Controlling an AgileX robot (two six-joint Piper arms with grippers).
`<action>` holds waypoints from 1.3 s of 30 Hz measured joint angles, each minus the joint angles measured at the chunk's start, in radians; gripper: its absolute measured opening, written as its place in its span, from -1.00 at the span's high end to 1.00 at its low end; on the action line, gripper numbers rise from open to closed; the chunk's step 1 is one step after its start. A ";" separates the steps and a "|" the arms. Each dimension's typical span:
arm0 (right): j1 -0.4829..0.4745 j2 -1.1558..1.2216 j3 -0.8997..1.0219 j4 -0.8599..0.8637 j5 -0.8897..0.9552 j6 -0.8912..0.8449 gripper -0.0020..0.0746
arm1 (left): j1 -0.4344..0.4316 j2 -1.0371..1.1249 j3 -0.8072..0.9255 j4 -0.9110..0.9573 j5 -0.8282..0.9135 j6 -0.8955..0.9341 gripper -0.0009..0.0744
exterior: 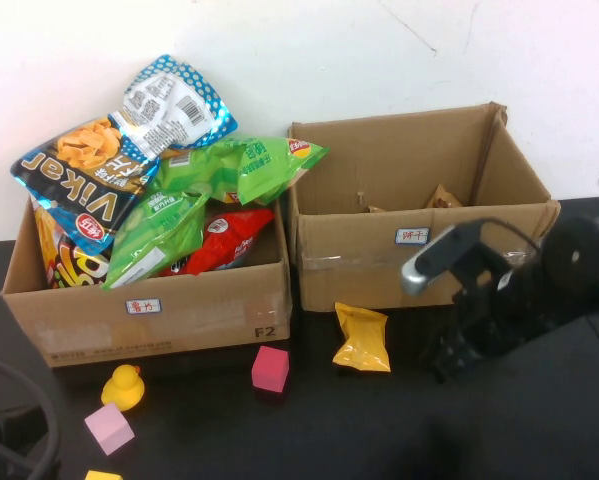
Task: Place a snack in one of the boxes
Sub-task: Pick up the biscuit
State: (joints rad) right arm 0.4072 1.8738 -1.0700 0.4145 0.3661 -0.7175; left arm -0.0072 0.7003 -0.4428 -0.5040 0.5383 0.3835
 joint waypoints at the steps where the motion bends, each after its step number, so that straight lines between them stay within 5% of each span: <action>1: 0.002 0.011 0.013 0.023 -0.027 0.008 -0.17 | 0.000 0.000 0.000 0.000 0.000 0.001 0.98; 15: 0.008 0.156 -0.022 0.813 -0.201 0.163 -0.49 | 0.000 0.000 0.000 -0.029 0.000 0.006 0.98; 28: 0.184 0.220 -0.103 0.841 -0.437 -0.149 -0.50 | 0.000 0.000 0.000 -0.046 0.009 0.006 0.98; 39: 0.198 0.317 -0.129 0.902 -0.482 -0.305 -0.50 | 0.000 0.000 0.000 -0.057 0.016 0.006 0.98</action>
State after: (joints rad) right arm 0.6054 2.1909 -1.1986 1.3168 -0.1158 -1.0223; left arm -0.0072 0.7003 -0.4428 -0.5610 0.5544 0.3893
